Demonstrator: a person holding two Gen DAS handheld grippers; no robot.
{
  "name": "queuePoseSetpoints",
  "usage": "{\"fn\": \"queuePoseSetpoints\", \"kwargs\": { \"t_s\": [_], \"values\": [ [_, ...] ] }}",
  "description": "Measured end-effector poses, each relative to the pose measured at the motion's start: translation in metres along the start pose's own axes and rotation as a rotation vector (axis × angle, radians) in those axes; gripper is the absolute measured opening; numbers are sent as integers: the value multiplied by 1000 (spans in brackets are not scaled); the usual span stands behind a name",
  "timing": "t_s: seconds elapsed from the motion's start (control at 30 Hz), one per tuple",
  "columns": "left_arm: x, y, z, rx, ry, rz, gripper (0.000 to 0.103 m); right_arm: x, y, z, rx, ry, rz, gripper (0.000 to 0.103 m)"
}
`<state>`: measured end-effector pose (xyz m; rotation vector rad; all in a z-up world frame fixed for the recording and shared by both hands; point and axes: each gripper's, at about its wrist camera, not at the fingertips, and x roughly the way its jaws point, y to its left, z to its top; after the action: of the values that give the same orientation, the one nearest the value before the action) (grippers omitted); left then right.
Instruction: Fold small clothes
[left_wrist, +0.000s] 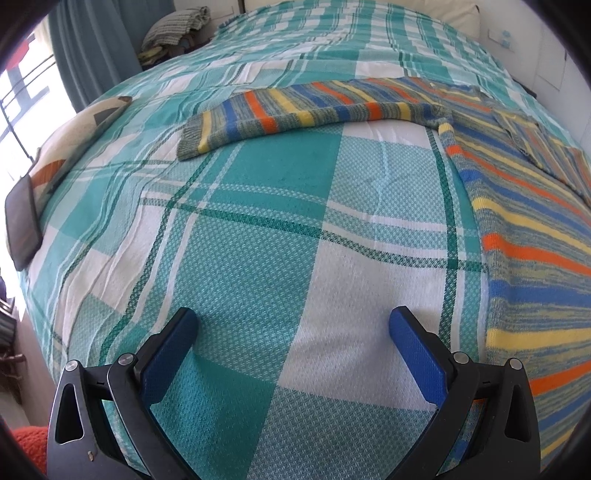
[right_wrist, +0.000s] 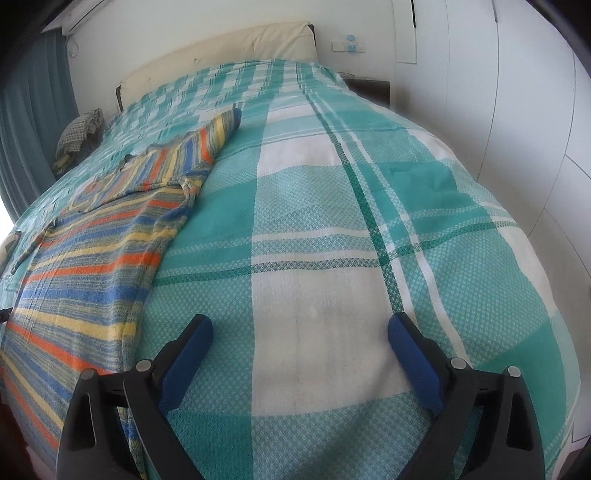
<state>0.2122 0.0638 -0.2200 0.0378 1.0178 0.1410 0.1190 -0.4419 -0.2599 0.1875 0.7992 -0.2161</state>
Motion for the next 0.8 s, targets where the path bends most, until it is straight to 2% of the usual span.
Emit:
{"fn": "queuePoseSetpoints", "kwargs": {
  "t_s": [0.8],
  "values": [
    [2, -2, 1, 24, 11, 6, 102, 0, 2, -2, -11, -1, -10, 98]
  ]
}}
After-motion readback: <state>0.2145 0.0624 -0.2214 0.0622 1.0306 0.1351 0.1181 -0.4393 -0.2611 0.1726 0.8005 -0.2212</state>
